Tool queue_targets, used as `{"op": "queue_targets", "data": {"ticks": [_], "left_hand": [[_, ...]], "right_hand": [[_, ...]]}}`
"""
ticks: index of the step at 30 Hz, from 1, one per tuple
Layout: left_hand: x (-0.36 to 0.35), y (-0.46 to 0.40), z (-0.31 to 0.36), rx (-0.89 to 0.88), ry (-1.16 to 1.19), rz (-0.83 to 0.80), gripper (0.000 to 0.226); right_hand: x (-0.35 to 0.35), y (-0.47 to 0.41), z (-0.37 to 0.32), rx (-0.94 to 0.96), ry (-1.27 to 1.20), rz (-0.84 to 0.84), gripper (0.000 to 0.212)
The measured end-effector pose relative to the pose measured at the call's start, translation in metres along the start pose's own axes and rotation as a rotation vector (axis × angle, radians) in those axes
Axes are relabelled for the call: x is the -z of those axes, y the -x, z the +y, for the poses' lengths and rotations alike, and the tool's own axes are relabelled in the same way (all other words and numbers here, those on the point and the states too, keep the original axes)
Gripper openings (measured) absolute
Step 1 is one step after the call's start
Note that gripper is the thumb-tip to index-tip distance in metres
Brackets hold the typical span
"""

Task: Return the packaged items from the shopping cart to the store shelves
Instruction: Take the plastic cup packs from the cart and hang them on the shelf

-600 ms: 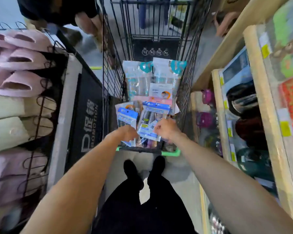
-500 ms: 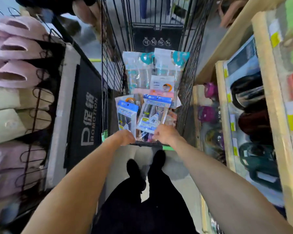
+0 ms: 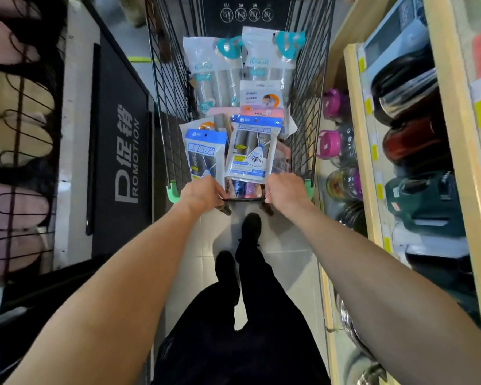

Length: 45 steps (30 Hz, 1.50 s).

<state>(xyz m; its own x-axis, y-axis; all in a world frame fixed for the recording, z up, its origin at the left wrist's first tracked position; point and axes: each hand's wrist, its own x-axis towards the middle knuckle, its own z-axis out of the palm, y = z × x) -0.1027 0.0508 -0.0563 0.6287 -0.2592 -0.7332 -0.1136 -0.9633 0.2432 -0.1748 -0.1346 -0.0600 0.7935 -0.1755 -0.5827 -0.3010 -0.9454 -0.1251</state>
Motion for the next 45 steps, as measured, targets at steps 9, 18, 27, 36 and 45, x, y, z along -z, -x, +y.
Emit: {"op": "queue_targets", "data": {"ticks": [9, 18, 27, 36, 45], "left_hand": [[-0.100, 0.048, 0.005, 0.017, 0.058, 0.106, 0.011], [-0.168, 0.121, -0.035, 0.090, 0.045, 0.017, 0.013], [-0.235, 0.192, -0.075, 0.073, -0.061, -0.077, 0.011], [-0.316, 0.265, -0.109, -0.046, -0.153, -0.281, 0.014], [-0.367, 0.306, -0.113, -0.129, -0.450, -0.506, 0.011]], "right_hand": [[-0.054, 0.080, 0.024, -0.032, 0.037, 0.000, 0.015], [-0.120, 0.169, 0.016, 0.065, 0.048, -0.074, 0.011], [-0.202, 0.259, -0.003, 0.049, -0.007, -0.088, 0.008], [-0.266, 0.362, -0.012, 0.210, 0.088, -0.160, 0.011], [-0.314, 0.423, -0.009, 0.415, 0.249, -0.232, 0.004]]}}
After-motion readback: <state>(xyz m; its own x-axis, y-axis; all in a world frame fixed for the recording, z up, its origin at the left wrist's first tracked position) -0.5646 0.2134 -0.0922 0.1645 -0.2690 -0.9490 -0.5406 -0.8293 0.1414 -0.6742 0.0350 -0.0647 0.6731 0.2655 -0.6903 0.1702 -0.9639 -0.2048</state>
